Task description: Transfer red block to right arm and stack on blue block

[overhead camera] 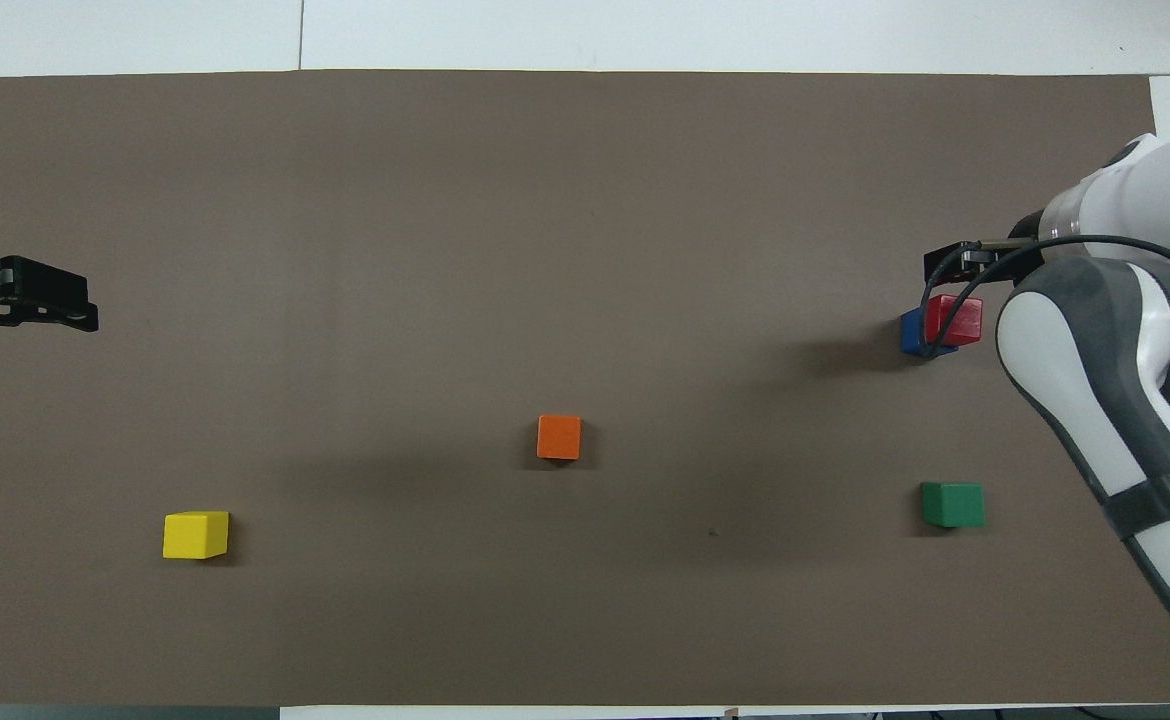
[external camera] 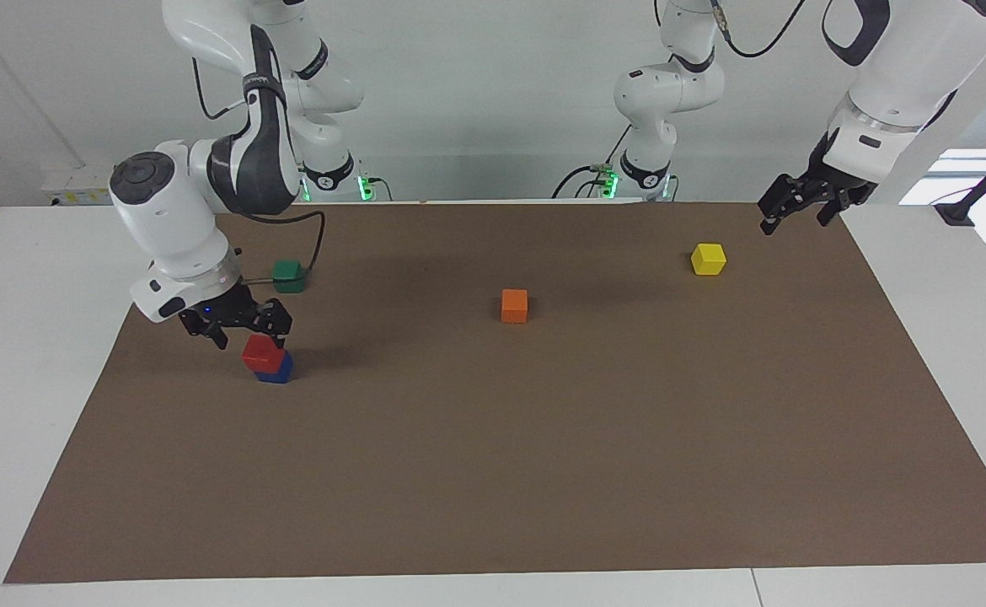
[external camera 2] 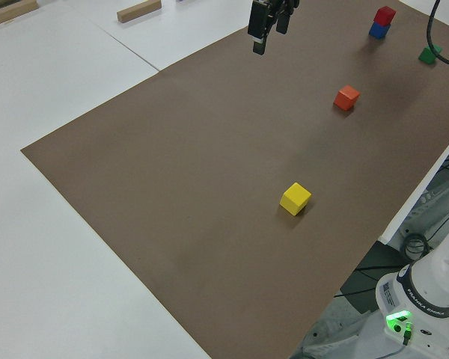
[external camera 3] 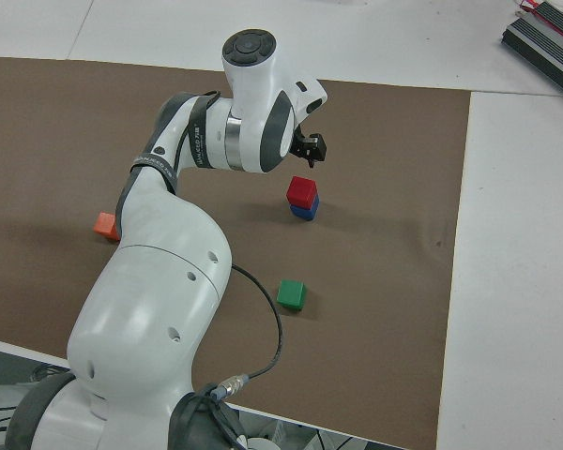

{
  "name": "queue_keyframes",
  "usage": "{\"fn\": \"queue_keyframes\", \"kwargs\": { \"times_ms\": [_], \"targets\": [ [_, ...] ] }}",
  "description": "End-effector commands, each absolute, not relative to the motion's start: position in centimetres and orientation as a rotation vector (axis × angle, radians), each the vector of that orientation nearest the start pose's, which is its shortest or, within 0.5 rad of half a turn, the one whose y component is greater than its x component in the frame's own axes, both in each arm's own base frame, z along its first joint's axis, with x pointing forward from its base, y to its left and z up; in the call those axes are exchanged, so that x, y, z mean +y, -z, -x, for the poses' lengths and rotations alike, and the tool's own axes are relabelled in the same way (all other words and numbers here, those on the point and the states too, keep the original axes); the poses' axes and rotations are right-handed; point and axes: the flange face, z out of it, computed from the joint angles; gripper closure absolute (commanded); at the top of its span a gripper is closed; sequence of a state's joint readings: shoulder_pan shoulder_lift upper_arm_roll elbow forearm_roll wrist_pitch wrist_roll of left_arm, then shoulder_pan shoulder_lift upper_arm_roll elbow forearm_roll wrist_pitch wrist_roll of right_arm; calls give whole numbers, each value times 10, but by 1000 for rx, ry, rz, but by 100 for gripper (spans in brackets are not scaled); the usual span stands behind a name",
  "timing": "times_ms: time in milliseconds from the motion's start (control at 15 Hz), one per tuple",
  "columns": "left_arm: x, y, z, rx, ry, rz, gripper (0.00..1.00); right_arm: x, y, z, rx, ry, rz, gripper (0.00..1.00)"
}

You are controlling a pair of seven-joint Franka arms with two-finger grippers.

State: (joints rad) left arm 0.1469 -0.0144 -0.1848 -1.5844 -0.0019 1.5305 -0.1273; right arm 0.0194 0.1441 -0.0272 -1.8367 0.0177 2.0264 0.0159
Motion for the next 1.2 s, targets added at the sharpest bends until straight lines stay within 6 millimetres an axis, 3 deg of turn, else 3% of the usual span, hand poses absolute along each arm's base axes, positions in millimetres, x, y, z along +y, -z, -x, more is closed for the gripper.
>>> {"fn": "queue_keyframes", "kwargs": {
  "times_ms": [0, 332, 465, 1130],
  "targets": [
    [-19, -624, -539, -135, -61, 3118, 0, 5, -508, -591, 32, 52, 3120, 0],
    [-20, -624, -539, -132, -61, 3118, 0, 9, -585, -551, 44, 39, 3074, 0],
    [-20, -624, -539, -132, -61, 3118, 0, 8, -600, -544, 43, -8, 3074, 0],
    [-20, -624, -539, -132, -61, 3118, 0, -7, -604, -535, 63, -86, 3099, 0]
  ]
}}
